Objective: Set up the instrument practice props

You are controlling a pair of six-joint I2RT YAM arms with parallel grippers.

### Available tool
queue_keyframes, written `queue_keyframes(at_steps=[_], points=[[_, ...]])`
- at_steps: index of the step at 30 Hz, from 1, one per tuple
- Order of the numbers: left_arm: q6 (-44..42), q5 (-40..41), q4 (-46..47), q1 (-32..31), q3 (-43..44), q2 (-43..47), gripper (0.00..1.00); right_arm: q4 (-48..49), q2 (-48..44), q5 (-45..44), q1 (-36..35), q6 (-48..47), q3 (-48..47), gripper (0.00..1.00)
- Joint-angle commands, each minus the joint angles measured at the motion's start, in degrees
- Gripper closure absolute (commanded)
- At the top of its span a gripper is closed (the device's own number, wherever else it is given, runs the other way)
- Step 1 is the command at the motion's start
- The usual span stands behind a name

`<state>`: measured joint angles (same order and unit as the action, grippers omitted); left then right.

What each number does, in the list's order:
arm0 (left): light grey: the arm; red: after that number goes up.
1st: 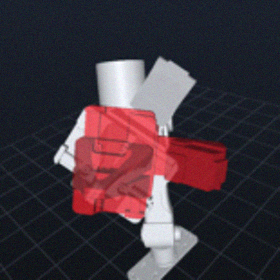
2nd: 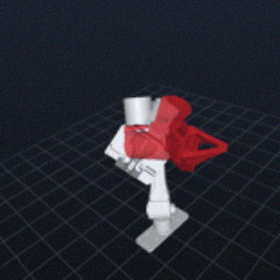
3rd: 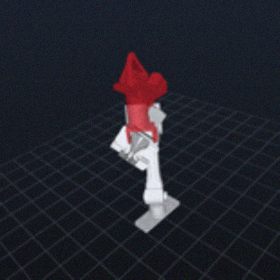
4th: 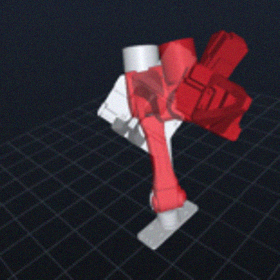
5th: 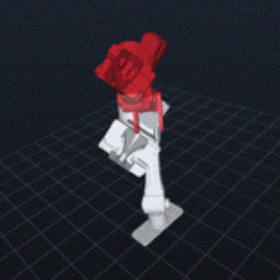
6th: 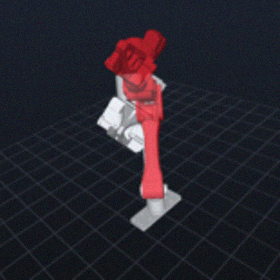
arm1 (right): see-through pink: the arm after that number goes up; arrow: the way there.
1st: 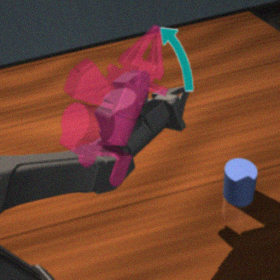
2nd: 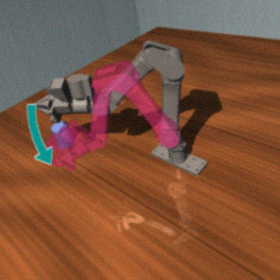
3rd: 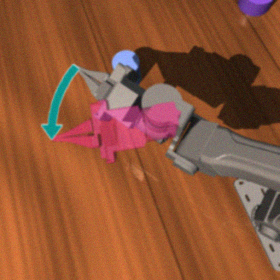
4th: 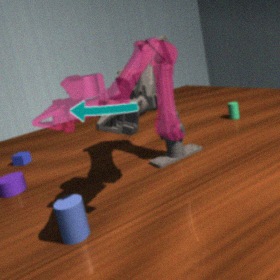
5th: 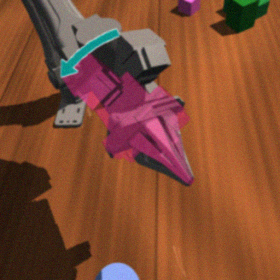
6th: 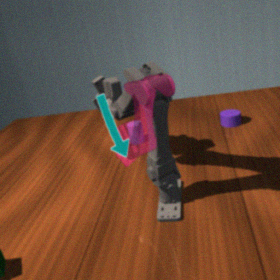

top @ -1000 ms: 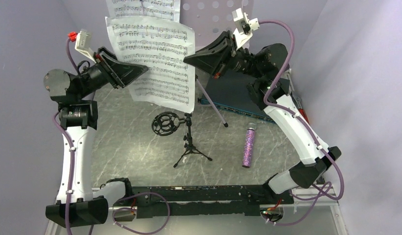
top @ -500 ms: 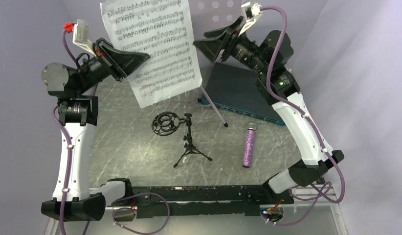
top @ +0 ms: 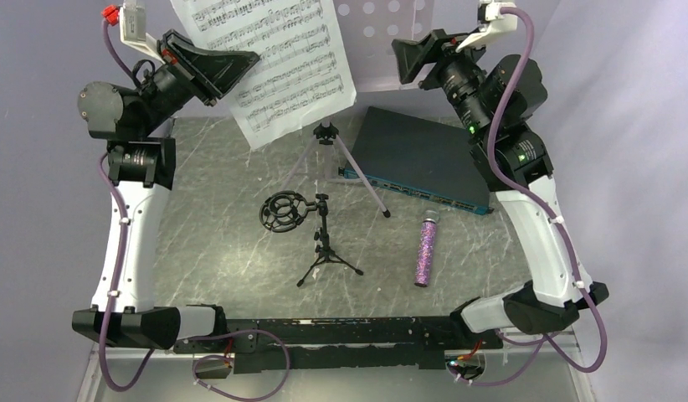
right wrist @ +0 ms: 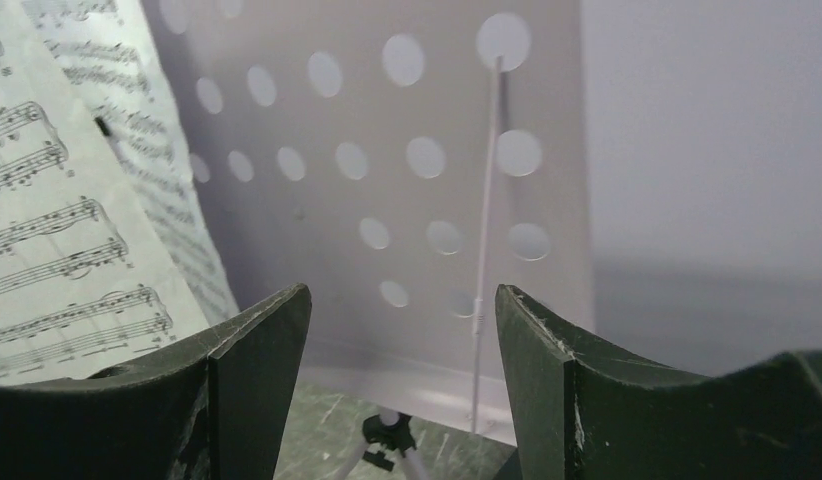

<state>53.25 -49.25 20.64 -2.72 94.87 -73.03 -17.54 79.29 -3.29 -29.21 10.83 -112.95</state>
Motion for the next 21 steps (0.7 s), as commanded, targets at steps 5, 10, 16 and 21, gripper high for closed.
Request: queue_keyframes(at_steps=[5, 10, 16, 21], points=[[-3.93, 3.64, 0.94, -4.31, 5.70, -2.07, 0.97, -2.49, 1.74, -7.69, 0.20, -4.22, -5.47, 0.32], [-6.43, 4.04, -0.19, -6.53, 7.79, -3.76, 0.97, -5.52, 5.65, -10.12, 0.20, -4.74, -11.48, 0.36], [-8.11, 4.55, 0.10, -8.37, 8.74, -5.27, 0.97, -6.71, 9.06, -10.74, 0.16, -5.80, -15.16, 0.45], [-8.21, 4.05, 0.70, -9.33, 9.15, -6.12, 0.97, -6.27, 9.84, -11.54, 0.26, -6.07, -15.84, 0.52]])
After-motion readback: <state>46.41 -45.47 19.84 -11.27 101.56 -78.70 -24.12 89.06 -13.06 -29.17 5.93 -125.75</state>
